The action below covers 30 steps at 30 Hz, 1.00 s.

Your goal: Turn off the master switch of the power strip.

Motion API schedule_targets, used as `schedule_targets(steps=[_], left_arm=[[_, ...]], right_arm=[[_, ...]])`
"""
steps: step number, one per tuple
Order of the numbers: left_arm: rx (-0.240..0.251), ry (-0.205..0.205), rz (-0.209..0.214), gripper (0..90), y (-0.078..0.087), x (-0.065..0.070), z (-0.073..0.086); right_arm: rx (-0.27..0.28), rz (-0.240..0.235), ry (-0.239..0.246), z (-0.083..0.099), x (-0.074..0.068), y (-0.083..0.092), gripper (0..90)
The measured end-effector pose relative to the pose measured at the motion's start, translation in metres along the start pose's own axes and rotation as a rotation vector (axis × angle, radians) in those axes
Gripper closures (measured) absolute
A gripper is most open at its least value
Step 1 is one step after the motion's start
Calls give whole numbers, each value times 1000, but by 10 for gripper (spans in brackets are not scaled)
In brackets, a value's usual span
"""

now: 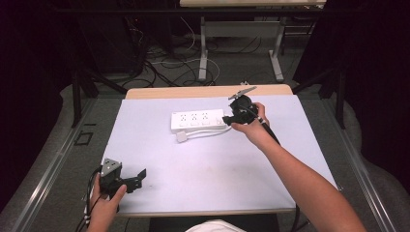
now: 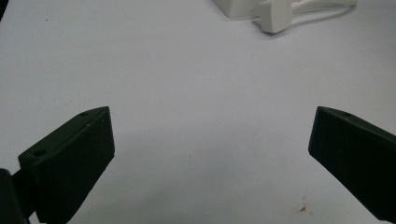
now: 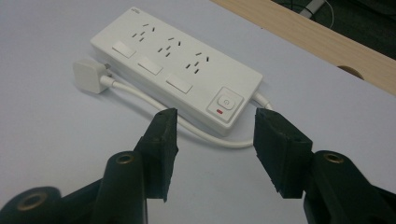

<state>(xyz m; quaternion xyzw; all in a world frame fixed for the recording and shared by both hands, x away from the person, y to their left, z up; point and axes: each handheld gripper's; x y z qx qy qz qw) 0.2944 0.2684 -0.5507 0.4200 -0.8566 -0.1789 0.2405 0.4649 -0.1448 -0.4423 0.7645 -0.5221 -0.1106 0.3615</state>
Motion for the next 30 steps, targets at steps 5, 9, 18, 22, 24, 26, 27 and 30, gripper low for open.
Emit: schedule_targets(steps=[5, 9, 18, 22, 24, 26, 27, 30], left_arm=[[0, 4, 3, 5, 1, 0, 0], [-2, 4, 5, 5, 1, 1, 0], [-9, -5, 9, 5, 0, 0, 0], [-16, -5, 13, 5, -1, 1, 0], [-16, -5, 14, 5, -1, 1, 0], [-16, -3, 15, 5, -1, 1, 0], [-14, -5, 16, 5, -1, 0, 0], [-12, -4, 16, 5, -1, 0, 0]], right_arm=[[5, 6, -28, -7, 1, -6, 539], [-15, 17, -38, -9, 2, -11, 556], [-58, 24, -69, -17, 2, -19, 679], [-80, 29, -85, -21, 3, -26, 732], [-84, 26, -97, -23, 3, -30, 747], [-93, 33, -98, -25, 3, -33, 763], [-95, 36, -91, -25, 3, -34, 764], [-107, 41, -94, -27, 2, -40, 777]])
Point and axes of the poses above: each handheld gripper's, and its own axes: y roughly backward along the jaws, z roughly out of its underside, x roughly to its right, and after that the axes turned 15 degrees about z, right-handed
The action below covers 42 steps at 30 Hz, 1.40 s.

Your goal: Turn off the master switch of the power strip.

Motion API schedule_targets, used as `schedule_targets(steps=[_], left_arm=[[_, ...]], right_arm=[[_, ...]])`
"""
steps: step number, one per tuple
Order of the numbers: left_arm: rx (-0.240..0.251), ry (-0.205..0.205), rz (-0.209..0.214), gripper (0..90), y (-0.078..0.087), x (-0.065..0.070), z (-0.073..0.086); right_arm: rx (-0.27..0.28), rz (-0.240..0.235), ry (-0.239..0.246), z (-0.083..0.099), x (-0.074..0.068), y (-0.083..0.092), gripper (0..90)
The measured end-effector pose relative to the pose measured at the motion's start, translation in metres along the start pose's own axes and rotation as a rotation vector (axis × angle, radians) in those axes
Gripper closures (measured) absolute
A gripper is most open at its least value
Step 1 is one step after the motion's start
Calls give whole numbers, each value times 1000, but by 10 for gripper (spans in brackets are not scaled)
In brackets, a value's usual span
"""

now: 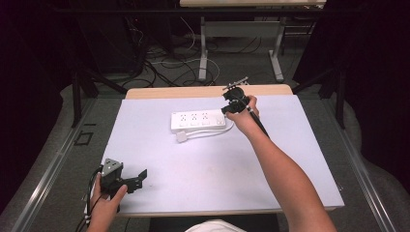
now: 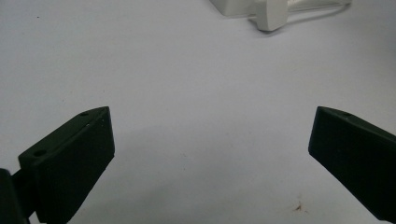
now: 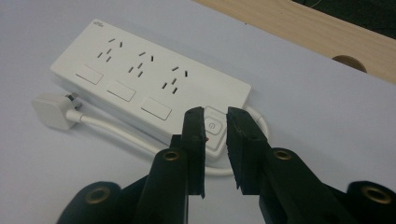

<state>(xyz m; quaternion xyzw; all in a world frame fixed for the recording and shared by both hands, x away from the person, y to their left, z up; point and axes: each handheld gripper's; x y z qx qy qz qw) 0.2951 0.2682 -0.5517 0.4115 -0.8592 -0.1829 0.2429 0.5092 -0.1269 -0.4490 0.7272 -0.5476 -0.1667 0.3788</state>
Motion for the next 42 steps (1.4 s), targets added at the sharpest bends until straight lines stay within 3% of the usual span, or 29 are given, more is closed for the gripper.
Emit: schedule_targets(steps=[15, 18, 24, 30, 31, 32, 42], left_arm=[[-4, 3, 9, 5, -2, 0, 0], [-3, -1, 9, 5, -3, 0, -1], [-1, 0, 9, 5, -4, -1, -1], [-1, 2, 12, 5, -4, -1, -1], [-1, 2, 12, 5, -4, -1, -1], [-1, 1, 12, 5, -4, -1, -1], [5, 4, 9, 6, -4, -3, -1]], right_arm=[[-45, -3, -26, -2, -7, -28, 893], [-54, 2, -16, -1, -8, -33, 897], [-69, -2, -47, 0, -11, -42, 900], [-103, -2, -42, 1, -15, -50, 900], [-84, -14, -45, 2, -15, -51, 900], [-105, 0, -41, 2, -16, -52, 900], [-130, 4, -31, 7, -21, -68, 900]])
Point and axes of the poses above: each handheld gripper's, and its own axes: y roughly backward along the jaws, z roughly out of its underside, x roughly to its right, and after that the axes turned 15 degrees about z, right-handed
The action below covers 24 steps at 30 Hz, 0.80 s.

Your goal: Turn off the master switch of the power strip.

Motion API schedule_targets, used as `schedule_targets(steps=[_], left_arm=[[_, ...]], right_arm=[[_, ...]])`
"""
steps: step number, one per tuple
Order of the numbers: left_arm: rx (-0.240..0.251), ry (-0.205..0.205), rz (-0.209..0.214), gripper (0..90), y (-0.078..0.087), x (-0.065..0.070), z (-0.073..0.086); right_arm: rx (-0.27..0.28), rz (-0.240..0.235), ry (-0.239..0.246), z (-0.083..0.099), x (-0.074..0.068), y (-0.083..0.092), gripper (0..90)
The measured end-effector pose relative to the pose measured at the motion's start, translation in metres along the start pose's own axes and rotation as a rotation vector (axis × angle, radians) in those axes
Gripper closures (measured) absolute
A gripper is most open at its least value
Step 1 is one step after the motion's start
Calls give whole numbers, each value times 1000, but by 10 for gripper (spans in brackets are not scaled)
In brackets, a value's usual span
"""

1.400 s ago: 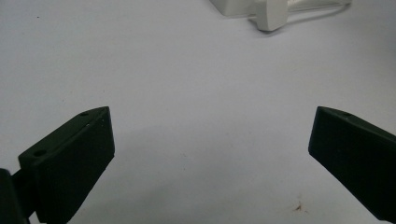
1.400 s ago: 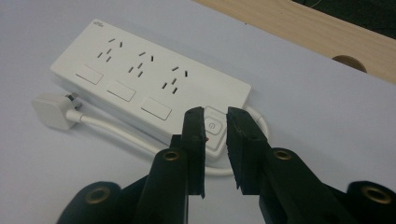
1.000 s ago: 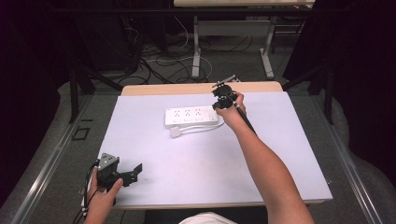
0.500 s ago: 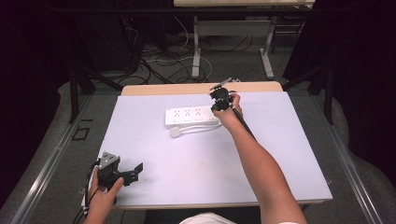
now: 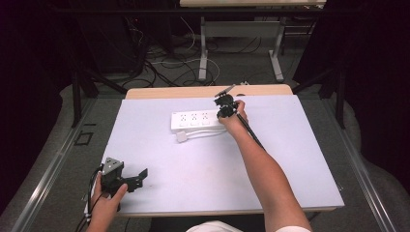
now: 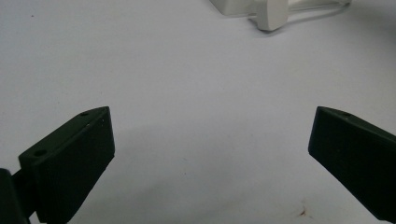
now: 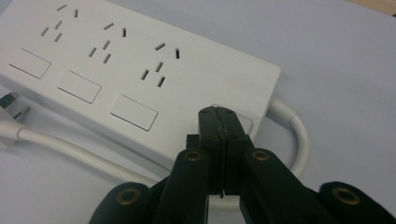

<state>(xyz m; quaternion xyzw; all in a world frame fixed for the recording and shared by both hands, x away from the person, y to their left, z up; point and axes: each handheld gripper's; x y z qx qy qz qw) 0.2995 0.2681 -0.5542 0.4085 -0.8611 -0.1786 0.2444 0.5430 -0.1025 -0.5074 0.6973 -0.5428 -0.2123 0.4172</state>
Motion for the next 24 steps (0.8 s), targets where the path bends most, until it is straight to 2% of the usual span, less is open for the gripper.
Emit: schedule_targets(steps=[4, 7, 9, 12, 17, 19, 20, 21, 24], left_arm=[[-2, 0, -1, 6, 0, 0, 0], [-3, 4, -1, 6, 0, -1, 1], [-3, 5, 0, 6, 1, -1, 0], [-1, 5, 1, 6, 1, -1, 0], [-2, 2, 2, 6, 1, -1, 0], [-3, 5, 2, 6, 1, 0, 0], [-2, 5, 2, 6, 1, 0, 0], [-3, 4, 2, 6, 1, 0, 0], [-1, 1, 1, 6, 0, 0, 0]], right_arm=[[3, 10, 7, 1, -1, -4, 900], [13, 9, -6, 1, -2, -6, 900], [1, 9, -6, 1, -2, -7, 900], [-13, 21, -32, 2, -3, -8, 900], [6, 13, -8, 2, -2, -10, 900], [-17, 19, 2, 2, -2, -10, 900], [-17, 19, 2, 2, -2, -10, 900], [-3, 18, -18, 3, -3, -10, 900], [-10, 26, -6, 3, -1, -10, 900]])
Point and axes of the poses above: each handheld gripper's, and its own axes: y roughly backward along the jaws, z roughly out of its underside, x roughly to its right, and after that the axes turned 15 degrees about z, right-handed
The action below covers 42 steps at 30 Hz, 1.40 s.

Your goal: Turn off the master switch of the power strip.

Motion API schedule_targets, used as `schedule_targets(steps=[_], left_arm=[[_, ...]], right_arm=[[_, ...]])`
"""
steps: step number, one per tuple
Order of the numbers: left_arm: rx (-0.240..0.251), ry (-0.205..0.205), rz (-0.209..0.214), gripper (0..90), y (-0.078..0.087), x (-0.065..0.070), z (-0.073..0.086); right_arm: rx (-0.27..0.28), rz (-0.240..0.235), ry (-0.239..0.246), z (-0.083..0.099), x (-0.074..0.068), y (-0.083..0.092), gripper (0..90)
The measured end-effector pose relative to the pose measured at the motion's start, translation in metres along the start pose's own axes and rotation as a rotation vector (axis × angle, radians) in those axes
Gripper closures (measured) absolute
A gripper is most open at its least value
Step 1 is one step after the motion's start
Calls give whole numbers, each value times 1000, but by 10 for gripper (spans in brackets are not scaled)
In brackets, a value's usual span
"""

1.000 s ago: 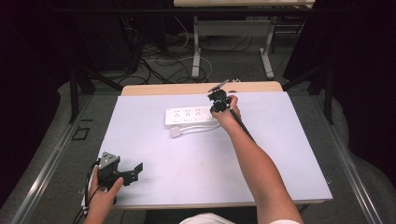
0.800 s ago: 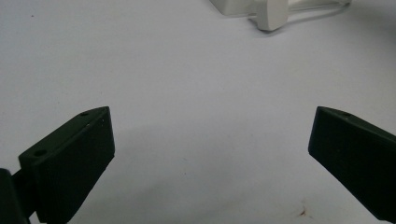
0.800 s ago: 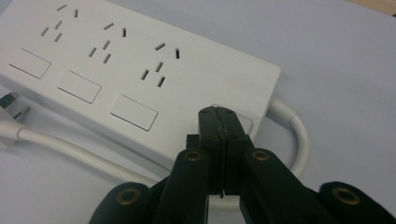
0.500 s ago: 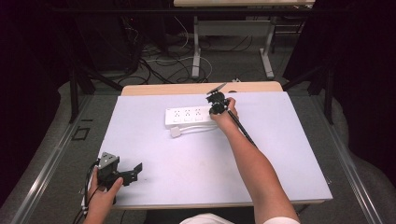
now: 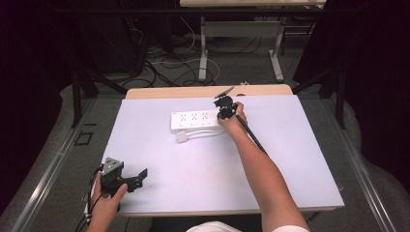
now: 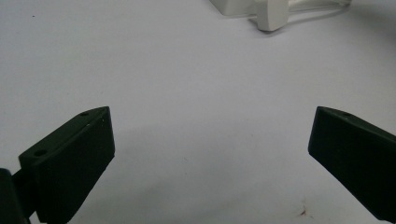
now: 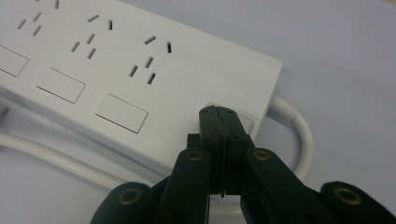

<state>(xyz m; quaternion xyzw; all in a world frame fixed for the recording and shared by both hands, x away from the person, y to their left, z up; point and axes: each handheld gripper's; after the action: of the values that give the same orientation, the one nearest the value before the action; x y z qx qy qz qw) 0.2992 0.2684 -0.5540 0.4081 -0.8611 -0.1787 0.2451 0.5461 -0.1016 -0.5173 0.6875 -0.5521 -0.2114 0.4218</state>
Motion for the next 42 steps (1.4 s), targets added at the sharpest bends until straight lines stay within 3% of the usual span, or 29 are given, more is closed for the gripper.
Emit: schedule_targets(steps=[6, 7, 10, 13, 21, 27, 32, 41, 42], left_arm=[[-1, 0, -3, 6, 1, 0, 0], [0, 0, -3, 6, 1, 0, 0], [3, -1, -4, 6, 1, 0, 0], [2, 0, -3, 6, 1, 0, 0], [-3, -3, -5, 7, -1, 0, 0], [-9, -7, -4, 6, -2, 1, 0], [-18, -7, -6, 8, -2, 1, 0], [-20, -1, -5, 8, -2, 0, 1], [-21, 0, -5, 8, -2, 0, 1]], right_arm=[[19, -9, -10, 1, 1, -1, 900], [-3, -8, -18, 1, 1, 0, 900], [28, 12, 19, 4, -1, -1, 900], [40, 16, 18, 4, -3, -1, 900], [39, 22, 24, 3, 1, 2, 900], [20, 29, 1, 4, 1, 3, 897], [22, 37, 15, 4, 3, 4, 834], [28, 36, -2, 5, 3, 6, 750], [46, 32, 6, 5, 4, 6, 741]])
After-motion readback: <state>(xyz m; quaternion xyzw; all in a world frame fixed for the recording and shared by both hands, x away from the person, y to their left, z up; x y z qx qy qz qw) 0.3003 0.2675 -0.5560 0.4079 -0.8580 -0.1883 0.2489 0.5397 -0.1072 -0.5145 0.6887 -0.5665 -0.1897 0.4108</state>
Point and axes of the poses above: each handheld gripper's, and its own axes: y roughly backward along the jaws, z roughly out of its underside, x roughly to its right, and after that the axes turned 15 degrees about z, right-handed
